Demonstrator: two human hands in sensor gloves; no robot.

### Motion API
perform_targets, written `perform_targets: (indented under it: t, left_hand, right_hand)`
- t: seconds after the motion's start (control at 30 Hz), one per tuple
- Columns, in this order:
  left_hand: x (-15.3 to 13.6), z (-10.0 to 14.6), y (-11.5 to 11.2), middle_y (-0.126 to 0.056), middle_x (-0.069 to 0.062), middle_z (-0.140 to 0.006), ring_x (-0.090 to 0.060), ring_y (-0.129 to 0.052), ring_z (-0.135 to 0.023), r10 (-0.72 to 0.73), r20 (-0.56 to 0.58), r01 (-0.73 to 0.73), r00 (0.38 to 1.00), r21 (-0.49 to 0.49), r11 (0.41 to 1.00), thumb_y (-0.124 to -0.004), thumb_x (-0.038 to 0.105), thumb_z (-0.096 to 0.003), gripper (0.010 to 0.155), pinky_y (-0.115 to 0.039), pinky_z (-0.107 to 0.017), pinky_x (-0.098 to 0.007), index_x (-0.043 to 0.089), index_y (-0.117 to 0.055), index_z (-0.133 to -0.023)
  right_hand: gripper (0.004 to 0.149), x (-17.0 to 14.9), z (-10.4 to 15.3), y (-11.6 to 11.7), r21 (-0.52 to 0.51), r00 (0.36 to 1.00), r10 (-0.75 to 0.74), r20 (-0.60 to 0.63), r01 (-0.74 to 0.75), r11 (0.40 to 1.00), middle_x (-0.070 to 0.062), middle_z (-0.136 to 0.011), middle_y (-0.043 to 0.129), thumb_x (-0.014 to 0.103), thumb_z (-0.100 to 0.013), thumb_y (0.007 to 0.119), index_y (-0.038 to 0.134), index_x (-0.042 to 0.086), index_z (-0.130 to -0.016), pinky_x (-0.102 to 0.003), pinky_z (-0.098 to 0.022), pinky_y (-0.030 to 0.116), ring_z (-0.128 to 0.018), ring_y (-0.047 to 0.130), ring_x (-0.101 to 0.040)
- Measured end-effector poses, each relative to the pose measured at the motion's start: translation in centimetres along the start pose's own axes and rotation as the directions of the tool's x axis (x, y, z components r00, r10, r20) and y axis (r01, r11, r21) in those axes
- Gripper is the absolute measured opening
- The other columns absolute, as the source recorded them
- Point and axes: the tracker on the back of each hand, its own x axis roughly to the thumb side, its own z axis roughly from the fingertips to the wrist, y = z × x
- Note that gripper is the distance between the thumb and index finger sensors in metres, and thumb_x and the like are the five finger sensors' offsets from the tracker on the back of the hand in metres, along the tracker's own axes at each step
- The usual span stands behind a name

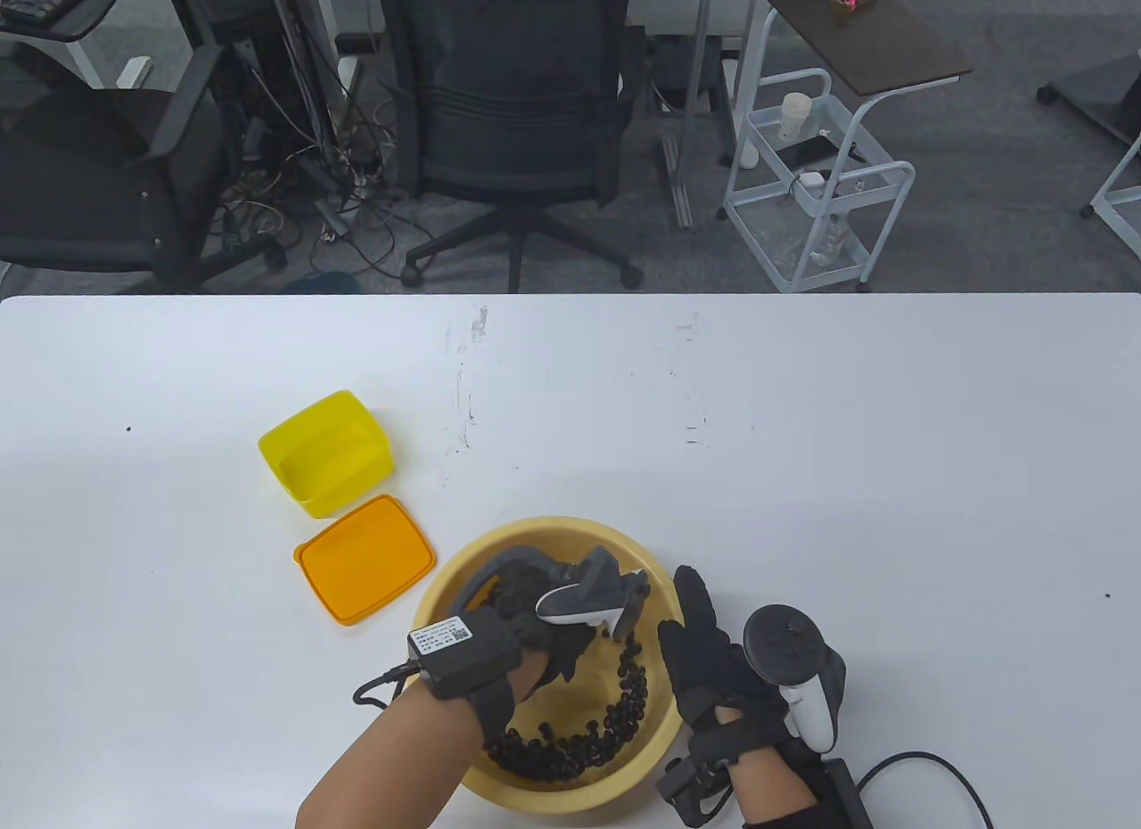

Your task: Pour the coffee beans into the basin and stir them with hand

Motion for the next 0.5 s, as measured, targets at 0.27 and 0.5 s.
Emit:
perform_targets:
  t: [0.27, 0.5]
  left_hand:
    - [-0.7, -1.0, -1.7, -0.107, -0.022, -0.059, -0.037, -0.112, -0.040, 0.105, -0.011, -0.101, 0.994, -0.371, 0.923, -0.049, 0.060, -0.0484, 0.083, -0.078, -0.059, -0.047, -0.007, -0.087, -0.079]
    - [1.2, -1.5, -3.9, -0.114, -0.020, -0.039, -0.038, -0.114, -0.024, 0.393, 0.138, -0.247, 0.909, -0.582, 0.775, -0.054, 0.059, -0.0470, 0.082, -0.083, -0.053, -0.046, -0.008, -0.099, -0.059]
  right_hand:
    - [0.064, 0.0, 0.0, 0.0, 0.000, 1.000, -0.001, 0.001, 0.001, 1.000, -0.027, -0.103, 0.041, 0.040, -0.058, 0.049, 0.014, 0.019, -0.107, -0.065, -0.062, 0.048, -0.086, 0.062, -0.054]
    - [0.064, 0.0, 0.0, 0.1, 0.001, 1.000, -0.002, 0.002, 0.002, 1.000, -0.027, -0.103, 0.041, 0.040, -0.058, 0.049, 0.014, 0.019, -0.107, -0.065, -0.062, 0.048, -0.087, 0.062, -0.054]
